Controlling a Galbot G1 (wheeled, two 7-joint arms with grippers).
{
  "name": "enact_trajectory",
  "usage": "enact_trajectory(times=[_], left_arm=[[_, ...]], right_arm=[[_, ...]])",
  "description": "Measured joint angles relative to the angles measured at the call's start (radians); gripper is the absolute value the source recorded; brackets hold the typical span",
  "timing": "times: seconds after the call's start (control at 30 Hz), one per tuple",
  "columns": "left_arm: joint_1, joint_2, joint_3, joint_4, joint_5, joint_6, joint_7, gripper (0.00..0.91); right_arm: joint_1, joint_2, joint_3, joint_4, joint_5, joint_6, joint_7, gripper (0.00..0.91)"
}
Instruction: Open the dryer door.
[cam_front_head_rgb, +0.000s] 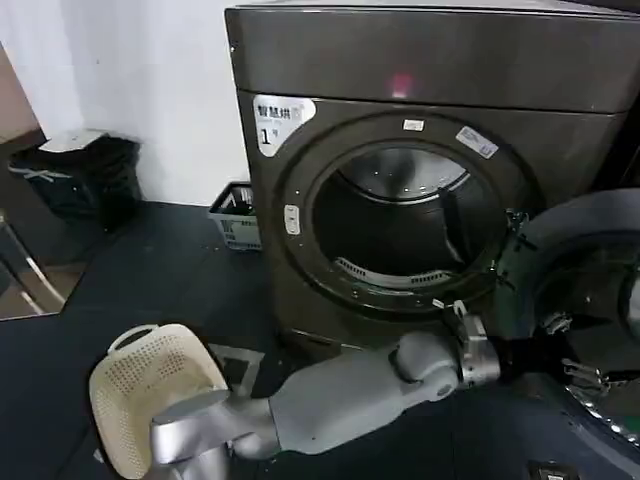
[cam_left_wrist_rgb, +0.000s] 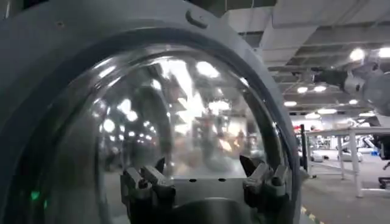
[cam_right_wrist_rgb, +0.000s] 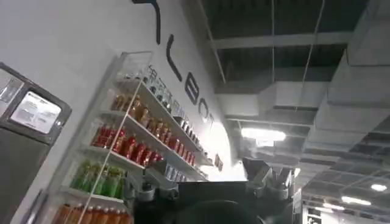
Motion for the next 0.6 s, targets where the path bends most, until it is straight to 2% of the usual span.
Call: enact_trajectory(times=[0.13,0.27,0.37,0.6], left_arm=[[0.006,0.001,-0.004,-0.027,0.014,-0.037,-0.010,0.907],[0.015,0.065,0.004,-0.067,0.016,-0.098,-0.090,0.907],[0.022,0.118,0.000,-0.111,0.032,-0.150,-0.114,0.907],[0.011,0.274,-0.020,-0.206,0.092,-0.171,-0.177,0.907]], right_arm=[[-0.001,-0.002,0.000,0.000,-0.004,0.004,-0.002,0.907],[-0.001,-0.006,-0.001,0.003,-0.006,0.004,-0.005,0.907],[-0.002,-0.009,-0.001,0.007,-0.006,0.004,-0.005,0.907],[-0.007,-0.013,0.013,0.015,-0.027,0.006,-0.004,0.907]])
